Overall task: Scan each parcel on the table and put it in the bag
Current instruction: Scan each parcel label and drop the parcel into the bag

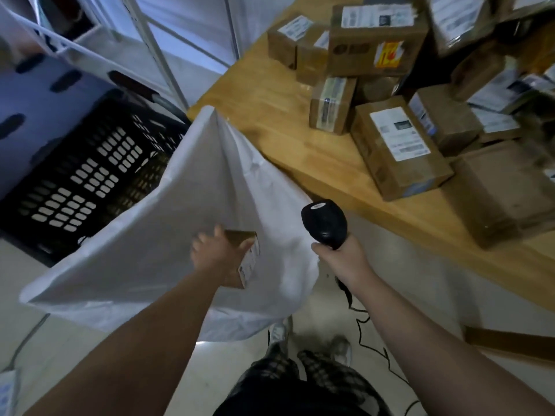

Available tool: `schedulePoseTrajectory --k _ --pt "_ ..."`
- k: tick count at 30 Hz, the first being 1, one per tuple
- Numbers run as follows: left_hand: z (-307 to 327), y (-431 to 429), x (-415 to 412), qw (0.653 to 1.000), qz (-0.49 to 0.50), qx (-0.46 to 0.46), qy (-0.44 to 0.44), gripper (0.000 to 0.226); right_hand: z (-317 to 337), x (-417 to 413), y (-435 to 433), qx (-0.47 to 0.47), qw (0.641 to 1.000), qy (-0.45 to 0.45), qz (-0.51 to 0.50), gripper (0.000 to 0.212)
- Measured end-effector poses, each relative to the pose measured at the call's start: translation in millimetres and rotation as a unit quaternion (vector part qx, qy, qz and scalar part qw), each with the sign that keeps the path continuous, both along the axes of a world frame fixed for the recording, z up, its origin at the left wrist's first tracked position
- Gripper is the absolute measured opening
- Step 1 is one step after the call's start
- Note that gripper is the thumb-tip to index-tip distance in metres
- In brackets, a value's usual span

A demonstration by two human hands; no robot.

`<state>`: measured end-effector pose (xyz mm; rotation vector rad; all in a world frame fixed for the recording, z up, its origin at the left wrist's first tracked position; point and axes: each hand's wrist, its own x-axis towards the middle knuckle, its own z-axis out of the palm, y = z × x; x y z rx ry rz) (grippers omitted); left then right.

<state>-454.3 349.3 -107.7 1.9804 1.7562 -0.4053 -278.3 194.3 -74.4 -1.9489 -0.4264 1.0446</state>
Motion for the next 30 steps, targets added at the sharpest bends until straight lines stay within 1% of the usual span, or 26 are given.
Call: schedulePoseTrajectory --k 2,4,9,12,13,15,18,21,23,26,27,30 --pt "2.1 6.9 12.4 0.997 -0.035 -0.015 -0.059 0.082 0.9 -1.8 8.1 -0.009 1.0 -0.012 -0.012 0.025" --pt "10.2 11.6 28.9 0.991 -0.081 -0.015 -0.109 0.072 6.6 0.7 11.7 -0.009 0.999 -0.026 -0.021 0.023" --pt "53.7 9.6 82.8 0.95 -0.161 -0.005 -0.267 0.06 28.5 25.2 0.2 0.012 0.995 -0.075 -0.07 0.023" --pt "76.2 0.6 117.2 0.923 -0.201 -0.008 -0.329 0.057 41.4 46.7 -16.6 0.017 0.988 -0.097 -0.119 0.034" --pt "82.3 -4.2 129.0 0.915 -0.209 -0.02 -0.344 0.057 45.0 54.6 -23.7 0.016 0.985 -0.104 -0.133 0.036" --pt "90.6 -14.2 153.4 0.907 -0.214 -0.047 -0.36 0.058 51.4 71.5 -38.1 0.017 0.982 -0.111 -0.152 0.031" --pt "93.5 -27.3 190.2 0.907 -0.185 -0.104 -0.363 0.062 58.5 98.9 -57.9 0.014 0.978 -0.112 -0.173 0.025" --pt "94.8 -39.1 230.3 0.912 -0.124 -0.163 -0.356 0.073 61.7 129.4 -70.8 0.016 0.973 -0.118 -0.197 0.016" --pt "97.1 -47.3 259.1 0.915 -0.051 -0.199 -0.347 0.079 62.7 149.2 -75.3 0.017 0.971 -0.125 -0.201 0.024" --pt "93.8 -57.2 295.1 0.888 0.087 -0.271 -0.361 0.073 63.1 176.1 -77.8 0.014 0.974 -0.133 -0.181 0.029" --pt "88.7 -59.6 301.5 0.887 0.1 -0.276 -0.357 0.071 62.7 184.1 -78.1 0.01 0.976 -0.134 -0.169 0.028" --pt "73.6 -63.1 306.2 0.897 0.101 -0.249 -0.352 0.065 59.4 205.8 -77.7 0.019 0.983 -0.124 -0.131 0.027"
